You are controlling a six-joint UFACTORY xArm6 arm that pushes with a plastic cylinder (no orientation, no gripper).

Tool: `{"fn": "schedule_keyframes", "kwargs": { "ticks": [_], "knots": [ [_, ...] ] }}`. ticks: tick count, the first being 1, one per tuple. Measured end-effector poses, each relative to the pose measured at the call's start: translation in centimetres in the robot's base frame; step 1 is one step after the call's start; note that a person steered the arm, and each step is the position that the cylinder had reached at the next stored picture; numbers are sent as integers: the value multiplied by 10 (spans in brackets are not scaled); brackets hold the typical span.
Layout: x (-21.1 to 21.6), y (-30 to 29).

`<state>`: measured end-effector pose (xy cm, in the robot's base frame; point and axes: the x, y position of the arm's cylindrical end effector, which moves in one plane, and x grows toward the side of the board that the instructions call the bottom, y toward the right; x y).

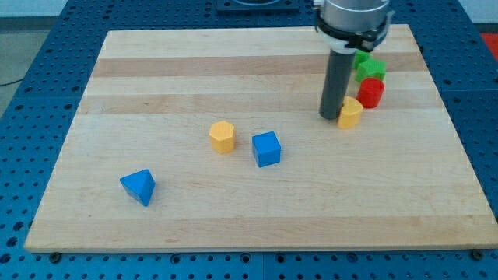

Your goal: Slide the yellow heart towards the center right of the board

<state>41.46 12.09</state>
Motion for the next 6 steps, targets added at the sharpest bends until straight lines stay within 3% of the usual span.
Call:
{"fn": "schedule_keyframes", "kwargs": {
  "ticks": [6],
  "knots": [
    [0, 30]
  ]
}}
